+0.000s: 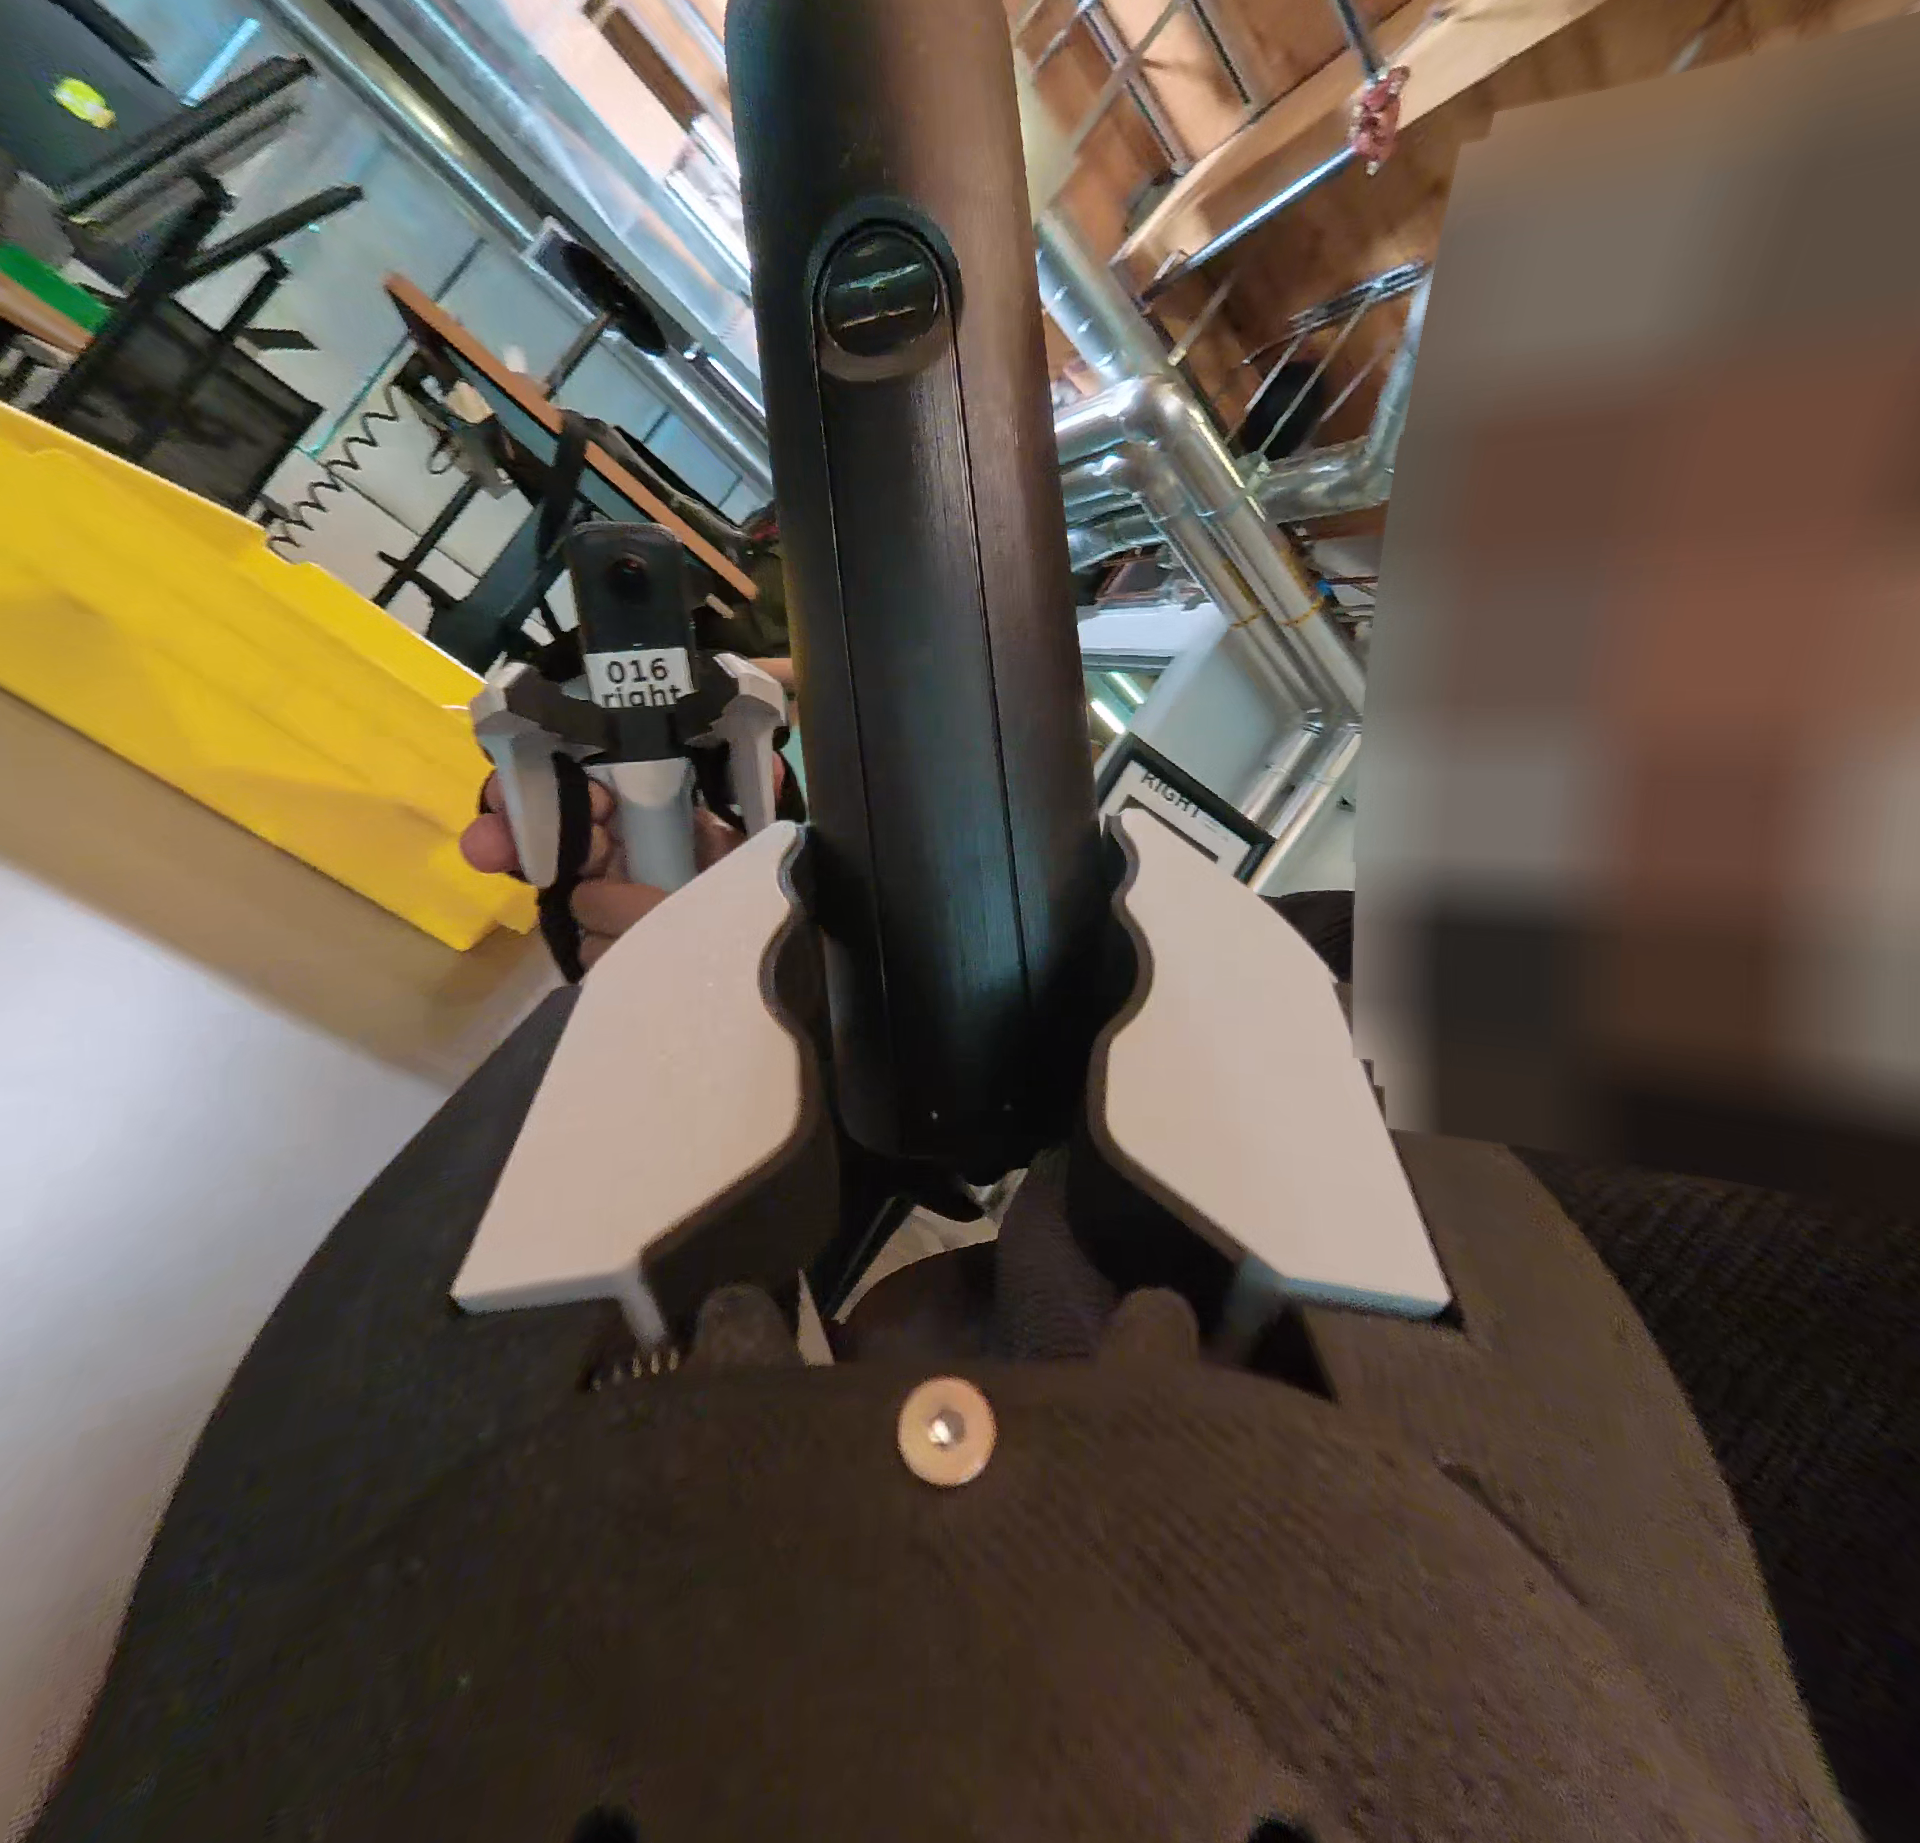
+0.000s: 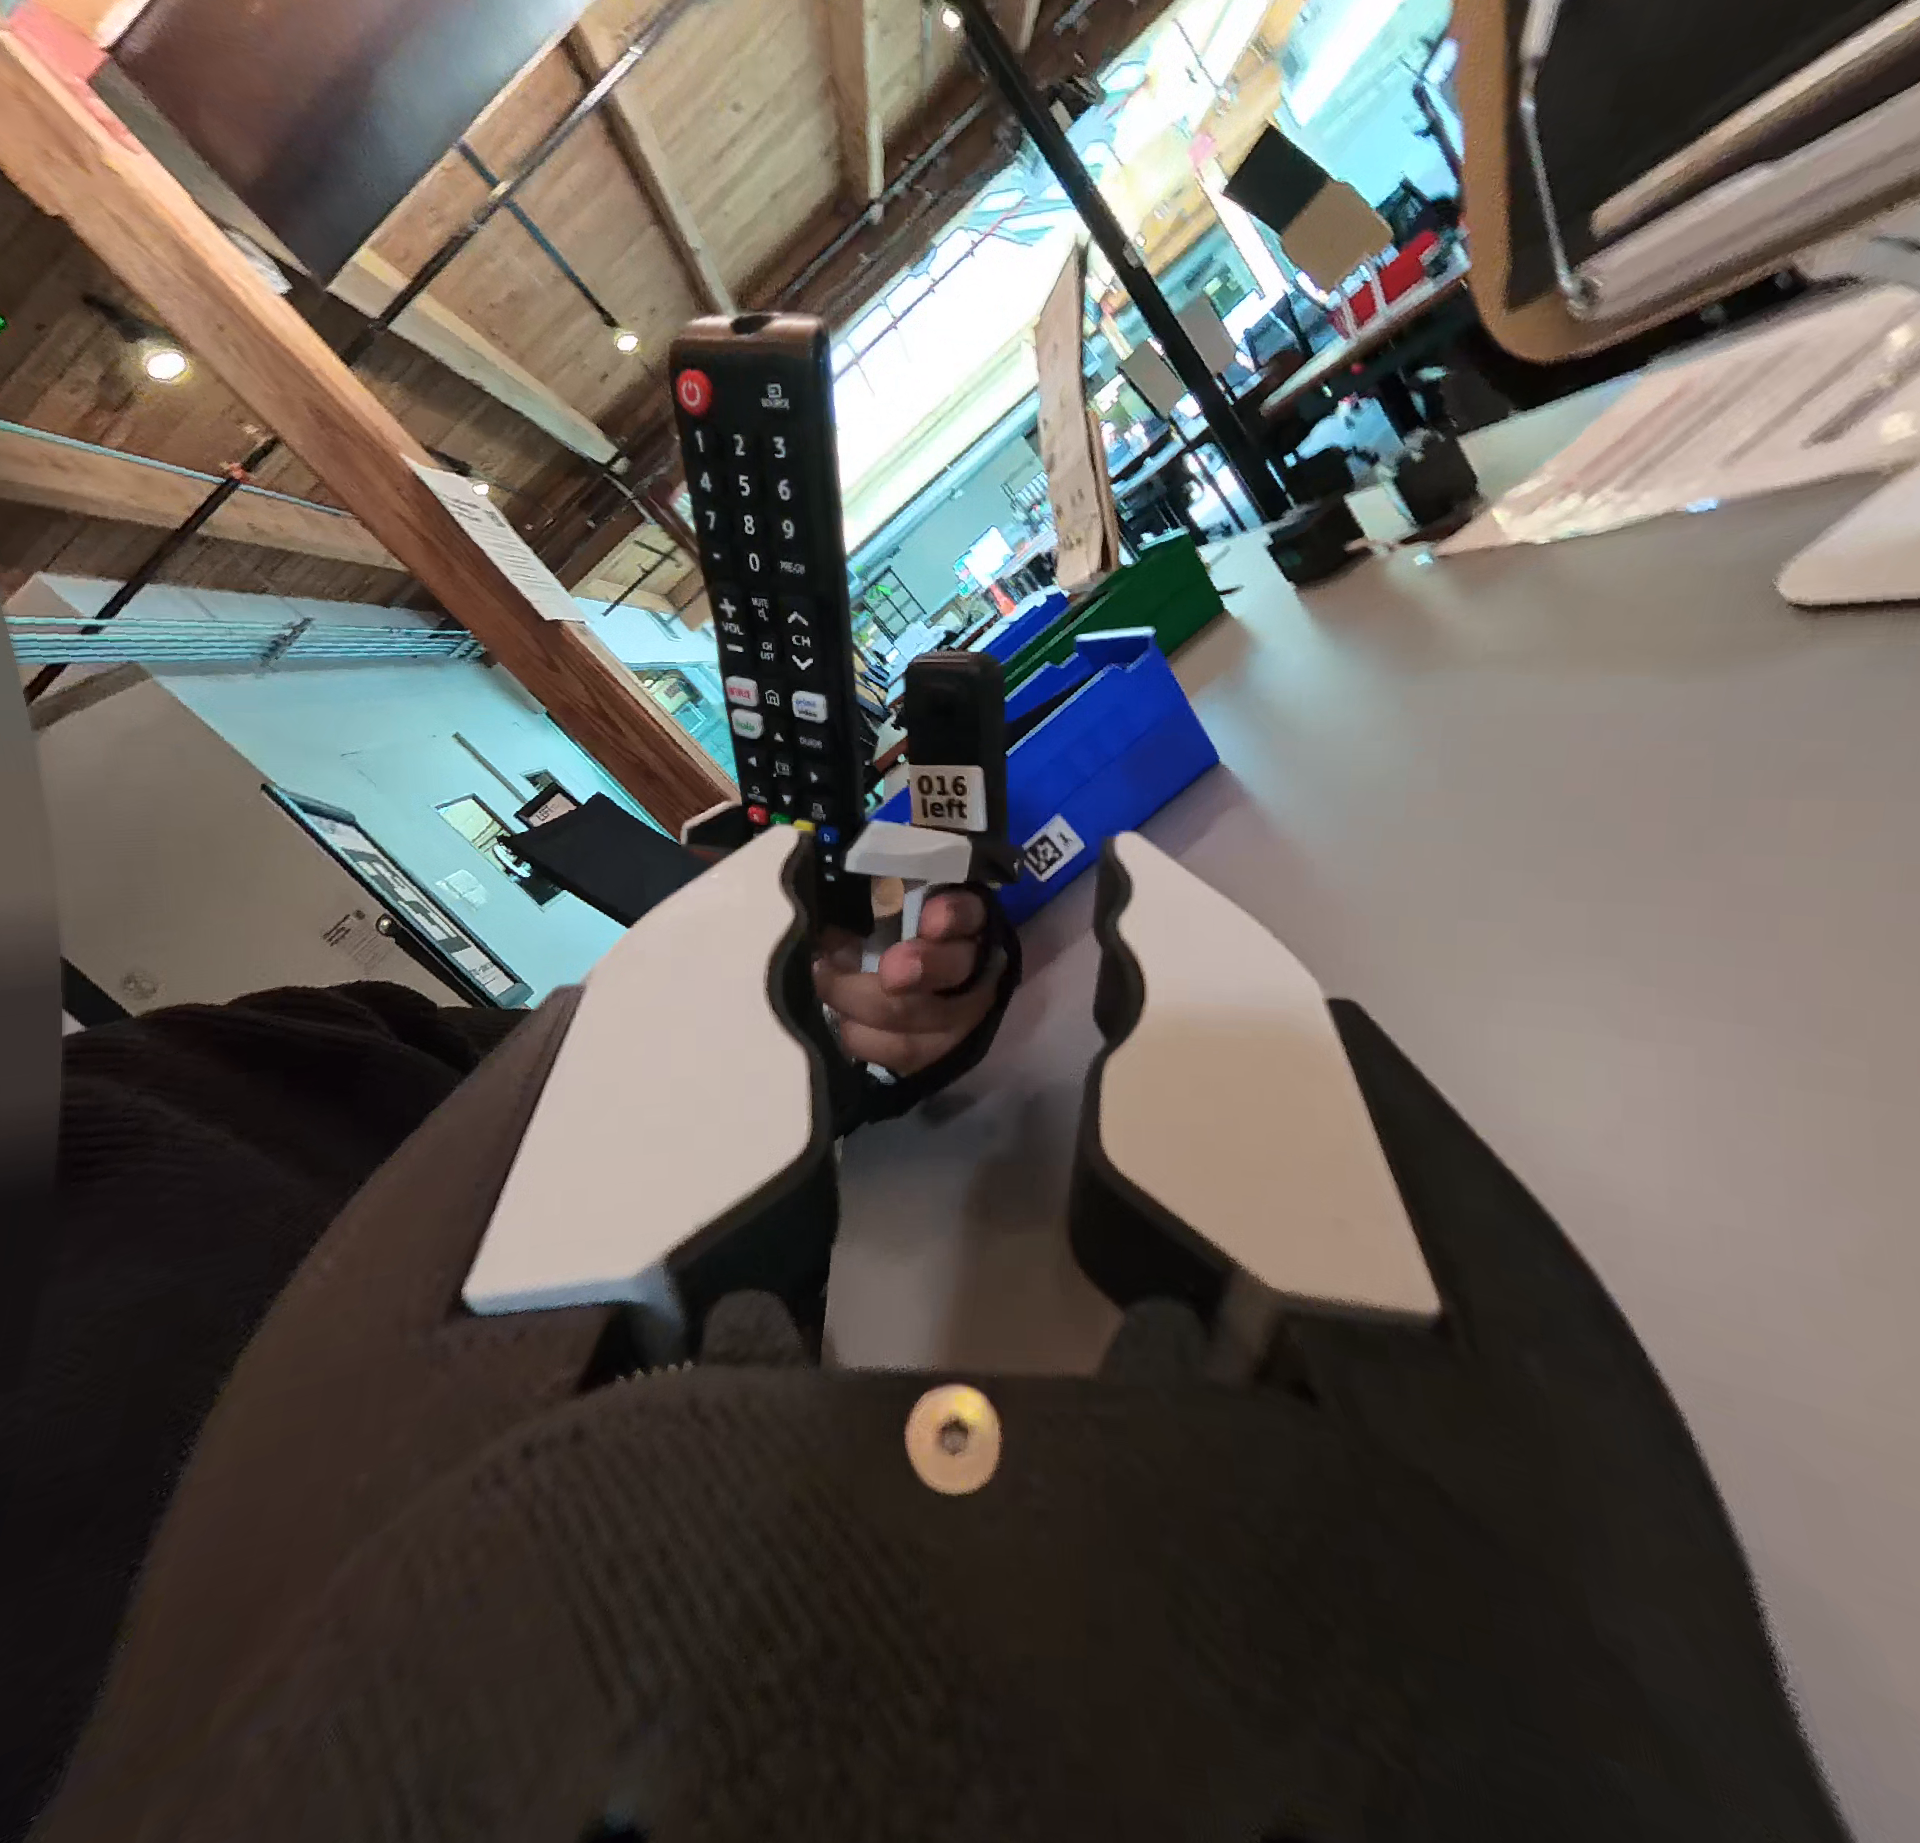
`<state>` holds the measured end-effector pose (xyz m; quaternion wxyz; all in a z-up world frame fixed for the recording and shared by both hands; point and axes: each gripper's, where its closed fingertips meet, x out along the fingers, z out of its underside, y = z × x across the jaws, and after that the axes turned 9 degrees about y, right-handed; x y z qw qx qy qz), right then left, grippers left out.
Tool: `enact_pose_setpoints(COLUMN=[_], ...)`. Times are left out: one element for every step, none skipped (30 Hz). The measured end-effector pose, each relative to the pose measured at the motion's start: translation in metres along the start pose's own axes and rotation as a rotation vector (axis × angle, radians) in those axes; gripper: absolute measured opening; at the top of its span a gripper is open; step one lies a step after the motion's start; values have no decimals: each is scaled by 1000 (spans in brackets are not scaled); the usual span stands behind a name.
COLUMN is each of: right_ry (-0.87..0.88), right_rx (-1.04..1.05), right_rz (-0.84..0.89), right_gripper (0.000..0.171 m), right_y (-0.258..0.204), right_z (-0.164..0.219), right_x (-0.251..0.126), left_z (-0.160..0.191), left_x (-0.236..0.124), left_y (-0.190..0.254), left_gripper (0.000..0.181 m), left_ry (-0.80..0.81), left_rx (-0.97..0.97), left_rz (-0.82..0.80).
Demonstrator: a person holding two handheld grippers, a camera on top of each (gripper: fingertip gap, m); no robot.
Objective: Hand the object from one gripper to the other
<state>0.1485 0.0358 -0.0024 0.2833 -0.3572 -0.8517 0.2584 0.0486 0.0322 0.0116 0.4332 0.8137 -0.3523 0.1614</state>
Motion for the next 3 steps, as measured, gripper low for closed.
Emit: enact_pose_setpoints(right_ry=[15, 36, 61], right_rx=[-24, -53, -81], right_rz=[-27, -65, -108], right_gripper=[52, 52, 52], right_y=[-4, -9, -16], right_z=[1, 2, 2], right_x=[4, 7, 12], left_z=[2, 4, 7], left_x=[2, 4, 6], left_y=[3, 6, 9], left_gripper=[52, 53, 53], left_ry=[-1, -2, -1], left_rx=[-8, -20, -32], left_rz=[18, 35, 51])
